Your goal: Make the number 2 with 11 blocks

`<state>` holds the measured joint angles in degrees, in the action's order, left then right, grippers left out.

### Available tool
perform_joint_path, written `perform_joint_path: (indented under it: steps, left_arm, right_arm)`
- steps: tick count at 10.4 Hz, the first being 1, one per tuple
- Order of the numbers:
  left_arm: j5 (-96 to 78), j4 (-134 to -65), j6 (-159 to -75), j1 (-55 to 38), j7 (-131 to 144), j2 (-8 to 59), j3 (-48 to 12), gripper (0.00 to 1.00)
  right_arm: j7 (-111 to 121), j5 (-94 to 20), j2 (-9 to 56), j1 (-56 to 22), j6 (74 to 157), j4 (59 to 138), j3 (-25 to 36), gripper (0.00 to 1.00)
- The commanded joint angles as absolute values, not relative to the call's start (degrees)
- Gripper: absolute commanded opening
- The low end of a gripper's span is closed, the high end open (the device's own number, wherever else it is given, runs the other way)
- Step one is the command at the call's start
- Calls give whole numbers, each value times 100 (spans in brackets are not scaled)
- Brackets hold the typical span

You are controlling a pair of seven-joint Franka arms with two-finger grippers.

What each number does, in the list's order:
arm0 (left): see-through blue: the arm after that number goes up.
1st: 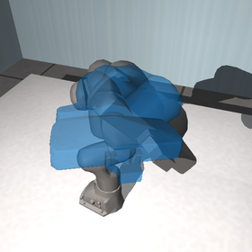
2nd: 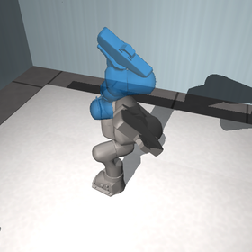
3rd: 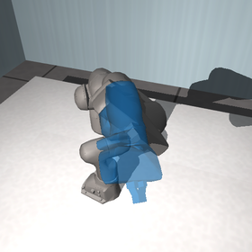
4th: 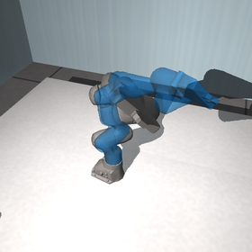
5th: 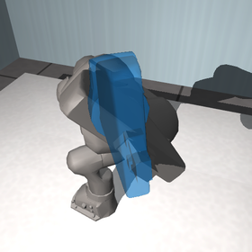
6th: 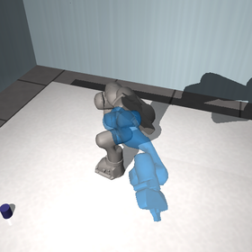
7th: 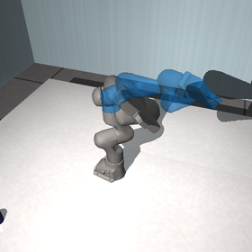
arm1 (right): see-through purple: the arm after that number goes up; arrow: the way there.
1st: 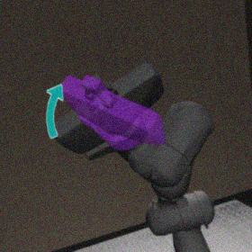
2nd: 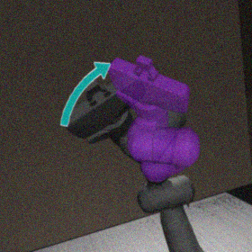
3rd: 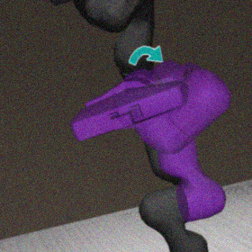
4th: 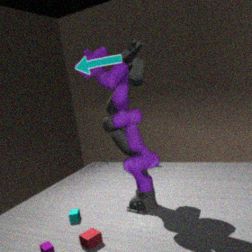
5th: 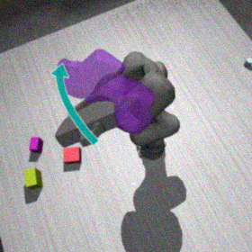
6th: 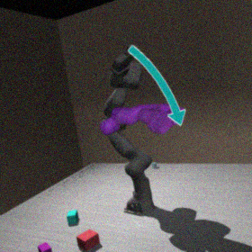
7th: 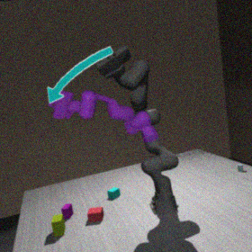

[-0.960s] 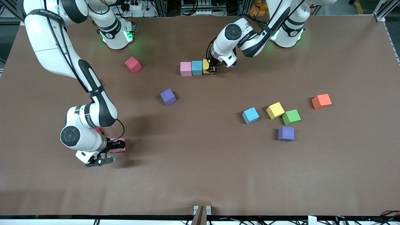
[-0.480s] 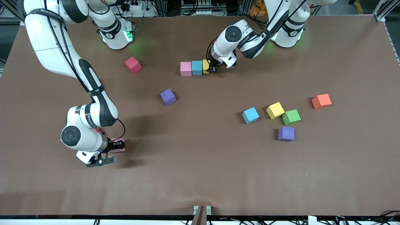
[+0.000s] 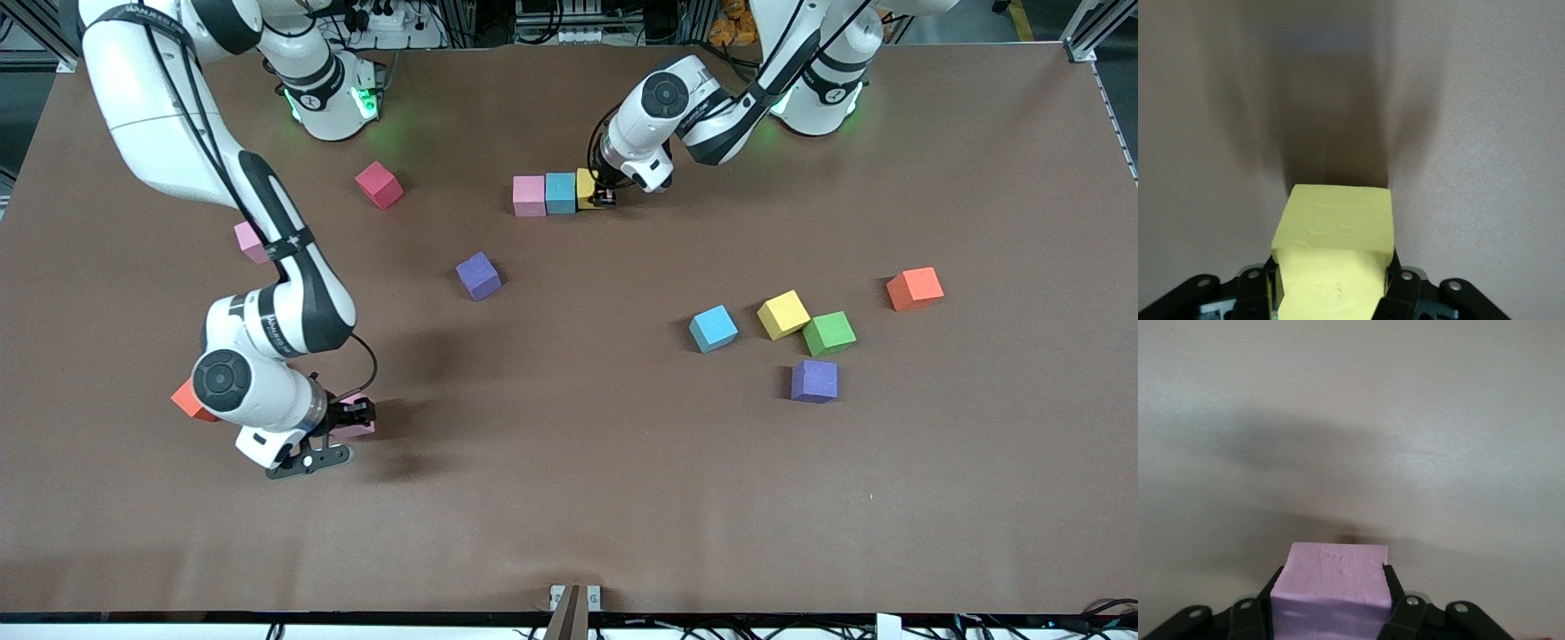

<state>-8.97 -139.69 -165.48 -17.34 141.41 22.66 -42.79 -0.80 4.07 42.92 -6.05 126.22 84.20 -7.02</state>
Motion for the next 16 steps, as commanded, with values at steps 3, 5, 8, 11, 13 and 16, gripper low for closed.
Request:
perform_joint_path:
  steps: [3,5,8,11,13,16]
  left_arm:
    - [-958,-14063,-16743,-1749,14186,2206,-4245,5]
    - [-958,-14063,-16752,-1732,14177,2206,-4210,5]
    - [-958,-14063,-16840,-1723,14177,2206,-4201,5]
    - [-958,-14062,-16910,-1767,14177,2232,-4210,5]
    - [-958,-14045,-16928,-1758,14177,2215,-4210,6]
    - [-949,-14036,-16945,-1767,14142,2276,-4210,8]
  right_arm:
    - [-501,439,4096,-826,12288,8429,-712,0]
    - [-571,431,4078,-835,12243,8429,-721,0]
    - [-571,343,4061,-835,12182,8420,-738,0]
    - [-597,167,4052,-879,12155,8411,-799,0]
    - [-720,167,3947,-914,12129,8394,-870,0]
    - [-1159,184,3911,-1220,11901,8253,-1019,0]
